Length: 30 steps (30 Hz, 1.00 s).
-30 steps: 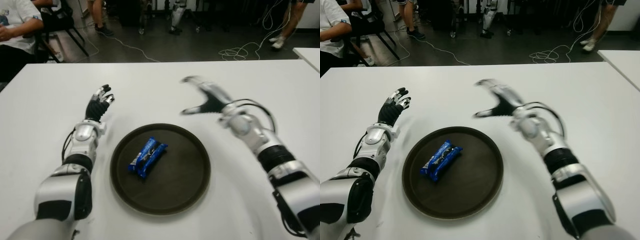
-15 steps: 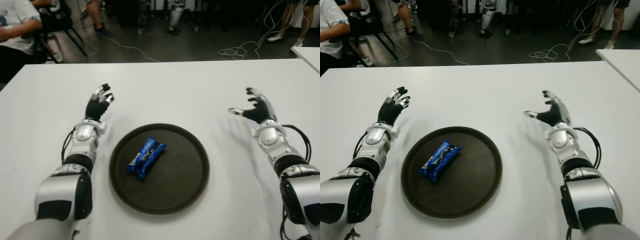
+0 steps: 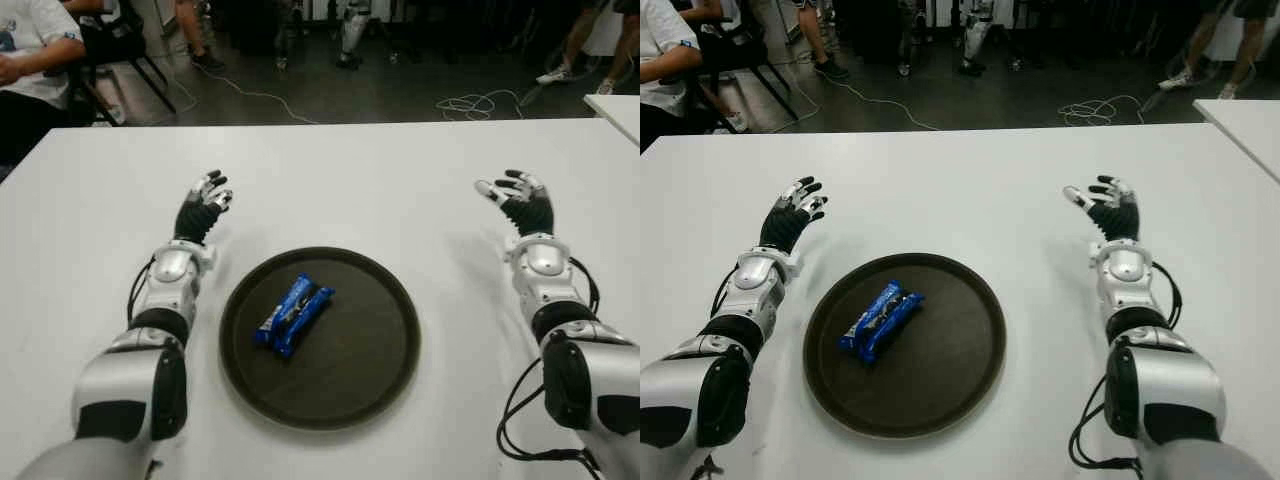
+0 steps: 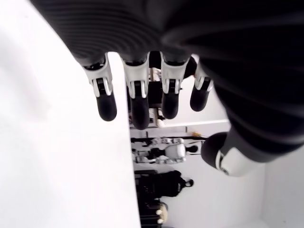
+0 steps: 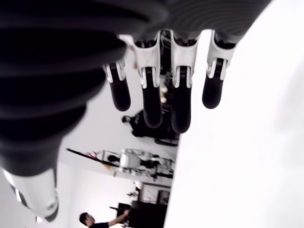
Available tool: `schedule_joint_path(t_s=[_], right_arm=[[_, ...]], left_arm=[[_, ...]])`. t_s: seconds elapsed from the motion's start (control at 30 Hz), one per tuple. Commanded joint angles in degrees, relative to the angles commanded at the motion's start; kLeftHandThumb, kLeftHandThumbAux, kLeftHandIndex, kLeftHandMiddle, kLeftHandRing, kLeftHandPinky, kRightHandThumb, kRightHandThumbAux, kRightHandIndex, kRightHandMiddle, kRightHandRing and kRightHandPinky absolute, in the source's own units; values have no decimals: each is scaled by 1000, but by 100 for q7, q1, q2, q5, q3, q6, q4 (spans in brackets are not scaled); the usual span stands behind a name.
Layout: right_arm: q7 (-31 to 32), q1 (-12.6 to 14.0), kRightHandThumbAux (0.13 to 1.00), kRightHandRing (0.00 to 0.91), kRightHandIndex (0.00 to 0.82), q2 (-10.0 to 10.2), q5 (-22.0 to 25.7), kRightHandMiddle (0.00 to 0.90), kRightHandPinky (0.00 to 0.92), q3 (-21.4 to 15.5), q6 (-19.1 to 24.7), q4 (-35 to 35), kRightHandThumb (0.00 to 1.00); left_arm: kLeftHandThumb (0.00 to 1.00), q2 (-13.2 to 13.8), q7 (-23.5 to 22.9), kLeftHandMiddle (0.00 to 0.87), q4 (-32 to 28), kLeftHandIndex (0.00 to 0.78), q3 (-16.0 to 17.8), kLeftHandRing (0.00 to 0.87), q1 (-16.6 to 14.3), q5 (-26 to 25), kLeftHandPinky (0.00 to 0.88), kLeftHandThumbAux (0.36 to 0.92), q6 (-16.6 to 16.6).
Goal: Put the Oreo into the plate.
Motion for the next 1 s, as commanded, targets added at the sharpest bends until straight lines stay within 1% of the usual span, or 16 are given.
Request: schedule_joint_path(t_s=[0.1,0.2,0.27,0.33,0.47,0.63,0.83,1.0], right_arm=[[24,-9,661,310,224,0,-23,294,299,-15,62,17,0],[44,11,659,306,216,13,-73,288,297,15,22,0,0],[71,21,656,300,213,24,-105,284,294,39,-15,-9,0],[89,22,653,305,214,33,-119,287,312,44,-36,-14,0],[110,22,647,306,213,47,-168,285,320,84,-81,-22,0],[172,21,648,293,206,64,-205,272,313,135,-113,-17,0],[229,19,646,288,197,84,-179,263,323,122,-118,-13,0],[308,3,644,291,193,112,-149,259,335,97,-98,-8,0]], left_arm=[[108,10,2,141,-5,67,-12,145,-2,9,159,598,41],[106,17,20,144,-7,68,-11,147,-6,5,156,608,84],[109,17,46,145,-7,68,-10,146,-12,6,154,628,111],[107,21,57,143,-7,68,-10,143,-14,7,152,638,126],[101,30,103,144,-5,69,-40,144,-26,45,152,644,159],[92,56,146,151,8,72,-82,148,-29,97,149,637,164],[93,67,159,148,9,70,-102,144,-30,103,146,640,153],[101,78,143,142,14,66,-97,143,-37,88,154,611,172]])
